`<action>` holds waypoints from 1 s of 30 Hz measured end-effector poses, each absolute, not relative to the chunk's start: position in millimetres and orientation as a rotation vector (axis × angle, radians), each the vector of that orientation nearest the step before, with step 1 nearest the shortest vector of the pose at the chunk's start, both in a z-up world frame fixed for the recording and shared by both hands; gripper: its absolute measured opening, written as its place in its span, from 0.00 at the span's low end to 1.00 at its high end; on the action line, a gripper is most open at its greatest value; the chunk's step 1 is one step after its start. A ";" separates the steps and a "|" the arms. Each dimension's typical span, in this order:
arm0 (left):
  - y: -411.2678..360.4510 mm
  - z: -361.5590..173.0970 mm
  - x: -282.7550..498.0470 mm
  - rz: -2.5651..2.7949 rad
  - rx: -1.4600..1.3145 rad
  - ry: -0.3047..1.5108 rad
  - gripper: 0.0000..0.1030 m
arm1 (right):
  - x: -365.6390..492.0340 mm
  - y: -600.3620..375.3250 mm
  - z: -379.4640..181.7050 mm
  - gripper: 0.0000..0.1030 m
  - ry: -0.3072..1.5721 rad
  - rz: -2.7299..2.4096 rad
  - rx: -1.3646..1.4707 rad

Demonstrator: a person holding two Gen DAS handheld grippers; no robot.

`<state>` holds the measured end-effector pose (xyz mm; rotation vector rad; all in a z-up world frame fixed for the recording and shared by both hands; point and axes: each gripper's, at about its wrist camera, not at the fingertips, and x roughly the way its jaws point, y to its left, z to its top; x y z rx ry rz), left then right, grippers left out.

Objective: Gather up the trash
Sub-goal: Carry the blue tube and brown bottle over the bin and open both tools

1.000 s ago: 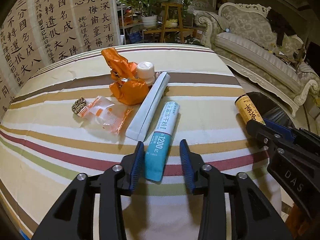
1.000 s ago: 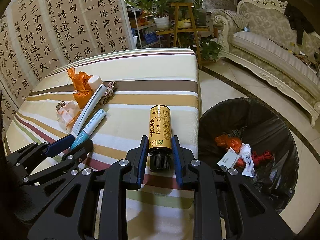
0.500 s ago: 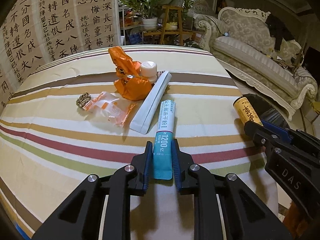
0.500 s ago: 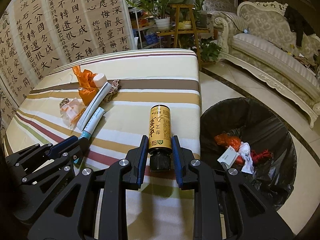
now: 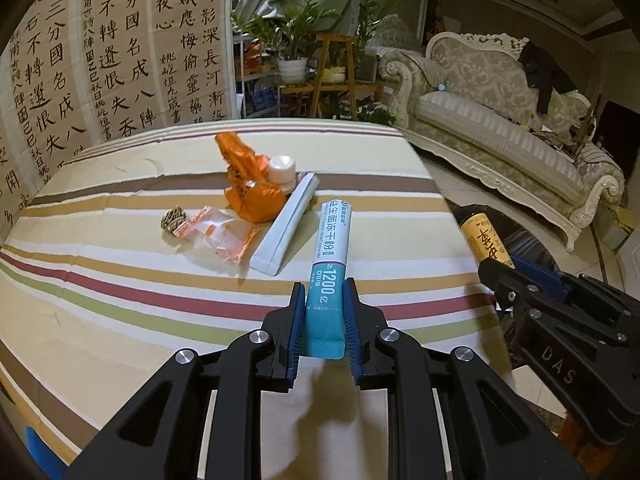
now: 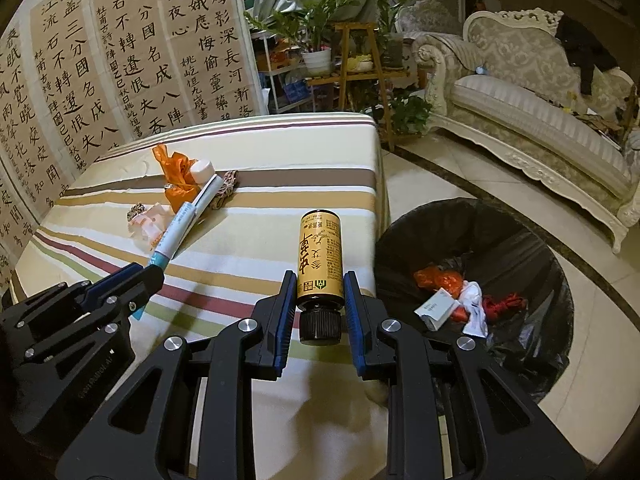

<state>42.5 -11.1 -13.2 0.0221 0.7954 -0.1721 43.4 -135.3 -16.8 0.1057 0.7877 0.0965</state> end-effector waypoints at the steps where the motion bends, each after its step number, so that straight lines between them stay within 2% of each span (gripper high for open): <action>1: -13.4 -12.3 41.1 -0.175 0.024 0.791 0.20 | 41.6 -137.5 -16.1 0.23 0.785 0.092 0.108; 30: -122.1 -13.7 43.4 -0.326 0.146 0.747 0.20 | 21.8 -243.3 -21.6 0.23 0.742 -0.172 0.176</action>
